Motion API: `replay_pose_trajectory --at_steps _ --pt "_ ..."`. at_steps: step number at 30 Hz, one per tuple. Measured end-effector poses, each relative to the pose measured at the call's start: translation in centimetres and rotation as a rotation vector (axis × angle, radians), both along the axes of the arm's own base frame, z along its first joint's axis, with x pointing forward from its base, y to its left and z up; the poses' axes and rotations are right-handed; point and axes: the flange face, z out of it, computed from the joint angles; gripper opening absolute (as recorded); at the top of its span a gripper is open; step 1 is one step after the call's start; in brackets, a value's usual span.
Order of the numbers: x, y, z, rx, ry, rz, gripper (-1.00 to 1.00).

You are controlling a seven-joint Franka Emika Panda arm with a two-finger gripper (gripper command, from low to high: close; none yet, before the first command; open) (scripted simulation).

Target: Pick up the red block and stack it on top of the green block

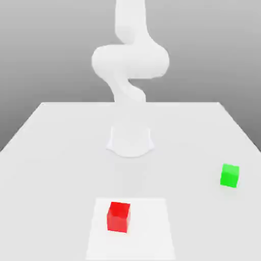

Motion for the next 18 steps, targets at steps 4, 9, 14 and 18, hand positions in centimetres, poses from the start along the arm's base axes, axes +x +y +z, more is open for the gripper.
replay_pose_trajectory --at_steps 4,9,14,18 --pt "3.5 -0.7 -6.0 -0.067 0.089 0.148 0.0" --pt "6.5 -1.0 -13.6 -0.147 0.189 0.33 0.0" --pt "8.1 -0.9 -21.5 -0.226 0.283 0.516 0.0" --pt "8.3 -0.8 -27.6 -0.288 0.355 0.668 0.0"
